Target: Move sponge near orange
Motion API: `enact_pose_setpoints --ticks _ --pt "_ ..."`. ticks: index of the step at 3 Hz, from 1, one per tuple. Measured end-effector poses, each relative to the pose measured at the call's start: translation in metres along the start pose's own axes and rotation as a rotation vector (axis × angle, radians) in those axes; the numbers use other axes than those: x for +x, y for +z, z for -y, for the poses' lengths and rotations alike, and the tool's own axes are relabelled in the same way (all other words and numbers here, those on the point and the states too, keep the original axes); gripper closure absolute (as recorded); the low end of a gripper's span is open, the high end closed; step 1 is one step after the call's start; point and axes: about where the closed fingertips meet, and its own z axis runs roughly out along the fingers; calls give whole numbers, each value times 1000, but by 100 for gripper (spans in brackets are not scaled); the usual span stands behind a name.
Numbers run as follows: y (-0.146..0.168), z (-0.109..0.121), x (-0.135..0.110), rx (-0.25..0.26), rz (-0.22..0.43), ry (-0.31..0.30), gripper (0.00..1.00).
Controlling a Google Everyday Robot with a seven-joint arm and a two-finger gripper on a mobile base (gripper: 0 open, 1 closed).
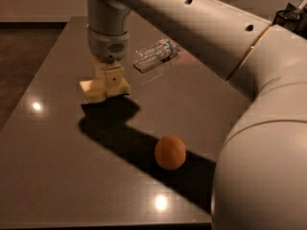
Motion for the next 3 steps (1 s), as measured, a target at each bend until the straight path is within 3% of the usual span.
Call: enact_pose_setpoints --ticks 2,3 --pt "-10 -27 39 -30 25 20 100" --pt "-15 -41 47 -35 36 16 100"
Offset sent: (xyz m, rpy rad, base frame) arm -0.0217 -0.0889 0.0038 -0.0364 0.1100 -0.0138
